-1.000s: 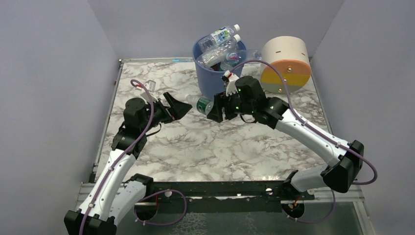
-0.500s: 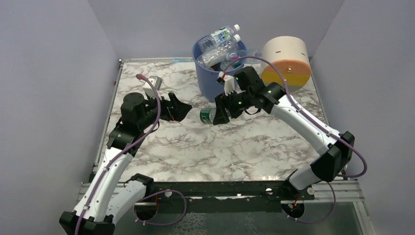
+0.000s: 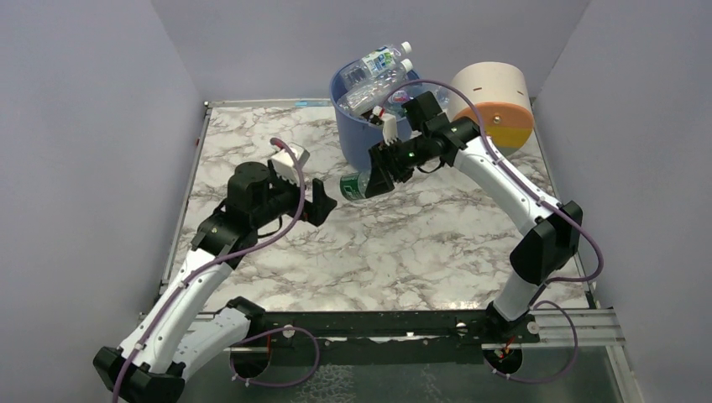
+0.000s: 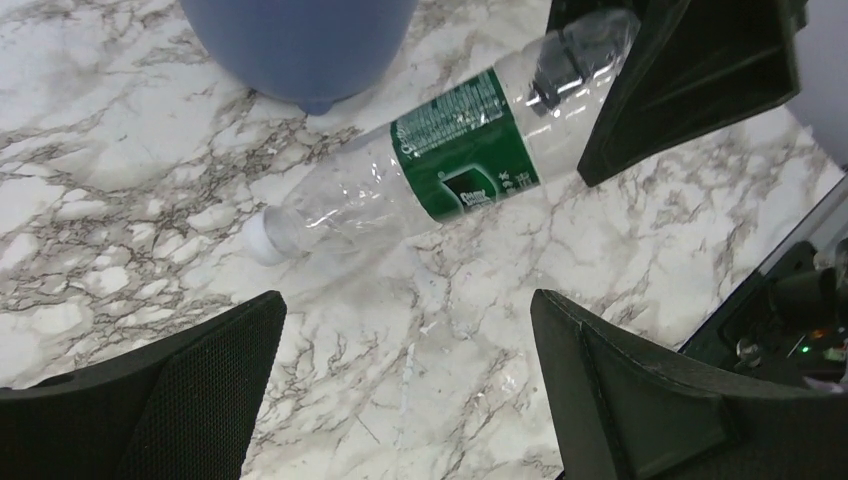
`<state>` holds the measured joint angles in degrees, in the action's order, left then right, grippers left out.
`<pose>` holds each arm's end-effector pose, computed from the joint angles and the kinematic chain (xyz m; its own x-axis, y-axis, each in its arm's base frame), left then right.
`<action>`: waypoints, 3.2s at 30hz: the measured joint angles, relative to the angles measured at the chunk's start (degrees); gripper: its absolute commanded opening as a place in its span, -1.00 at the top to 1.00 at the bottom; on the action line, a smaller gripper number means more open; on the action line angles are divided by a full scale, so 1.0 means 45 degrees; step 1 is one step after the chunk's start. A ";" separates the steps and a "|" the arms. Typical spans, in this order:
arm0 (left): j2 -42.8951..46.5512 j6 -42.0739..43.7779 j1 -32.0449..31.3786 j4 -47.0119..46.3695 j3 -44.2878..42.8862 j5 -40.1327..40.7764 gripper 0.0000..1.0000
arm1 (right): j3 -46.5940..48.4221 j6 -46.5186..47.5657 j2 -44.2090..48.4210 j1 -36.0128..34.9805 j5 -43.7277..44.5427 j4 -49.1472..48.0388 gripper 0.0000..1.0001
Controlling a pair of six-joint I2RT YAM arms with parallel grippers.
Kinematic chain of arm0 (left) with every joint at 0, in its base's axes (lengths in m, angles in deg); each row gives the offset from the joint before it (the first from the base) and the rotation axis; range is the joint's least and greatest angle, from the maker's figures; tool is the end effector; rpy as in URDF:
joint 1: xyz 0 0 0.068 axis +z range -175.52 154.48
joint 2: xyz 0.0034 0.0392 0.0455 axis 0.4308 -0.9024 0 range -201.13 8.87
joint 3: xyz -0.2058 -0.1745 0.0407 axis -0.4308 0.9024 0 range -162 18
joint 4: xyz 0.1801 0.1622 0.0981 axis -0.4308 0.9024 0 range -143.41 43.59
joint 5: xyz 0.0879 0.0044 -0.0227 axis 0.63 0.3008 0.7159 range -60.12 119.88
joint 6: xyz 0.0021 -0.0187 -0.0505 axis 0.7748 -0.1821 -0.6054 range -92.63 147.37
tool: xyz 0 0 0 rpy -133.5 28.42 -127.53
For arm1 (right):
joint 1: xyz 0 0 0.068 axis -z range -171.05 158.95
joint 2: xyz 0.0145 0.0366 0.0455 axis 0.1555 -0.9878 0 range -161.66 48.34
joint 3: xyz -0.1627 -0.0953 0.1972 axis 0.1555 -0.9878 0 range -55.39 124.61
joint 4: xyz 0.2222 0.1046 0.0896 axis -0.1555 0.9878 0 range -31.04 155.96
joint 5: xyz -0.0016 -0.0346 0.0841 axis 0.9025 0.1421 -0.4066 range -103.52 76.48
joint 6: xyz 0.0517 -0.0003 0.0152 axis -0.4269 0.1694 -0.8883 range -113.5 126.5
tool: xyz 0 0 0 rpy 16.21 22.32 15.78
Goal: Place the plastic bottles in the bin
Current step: Pick up the plastic bottle at the center of the board.
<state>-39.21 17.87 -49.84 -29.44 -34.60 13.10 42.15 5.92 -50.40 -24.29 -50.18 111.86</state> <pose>0.1643 -0.0856 0.3531 -0.4053 0.0098 -0.9141 0.5834 0.7726 -0.2504 0.2949 0.2186 0.3463 -0.6849 -0.4391 -0.5815 -0.7256 0.4836 0.4896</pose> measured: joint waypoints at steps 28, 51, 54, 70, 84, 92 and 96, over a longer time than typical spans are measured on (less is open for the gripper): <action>-0.3342 0.4197 -0.6513 0.3390 -0.1977 0.8412 -0.99 | -0.1001 0.1404 -0.0277 0.0078 -0.2900 -0.0287 -0.31; -0.3410 0.4449 -0.6790 0.3240 -0.1851 0.8801 -0.62 | -0.1156 0.1579 0.0393 0.0078 -0.4765 -0.0539 -0.30; -0.3444 0.4401 -0.6790 0.3240 -0.1851 0.8777 -0.40 | -0.1156 0.1579 0.0393 0.0078 -0.4789 -0.0539 -0.30; -0.4211 0.3565 -0.6795 0.2871 -0.1880 0.8340 -0.06 | -0.1175 0.1185 0.0393 0.0325 -0.4396 -0.1268 -0.99; -0.4104 0.2361 -0.6790 0.1826 -0.1880 0.7941 -0.06 | -0.2064 -0.0884 0.0568 0.0223 -0.4313 -0.3308 -0.99; -0.3920 0.1506 -0.6790 0.1112 -0.1817 0.7878 -0.06 | -0.2273 -0.2497 0.1389 0.0209 -0.3711 -0.4891 -1.00; -0.3721 0.1001 -0.6776 0.0855 -0.1642 0.7902 -0.04 | -0.2472 -0.3230 0.1588 0.0219 -0.3696 -0.5659 -0.93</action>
<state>-55.95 22.38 -80.33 -25.59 -41.99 48.66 31.02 -8.61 -43.26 -23.30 -66.81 86.40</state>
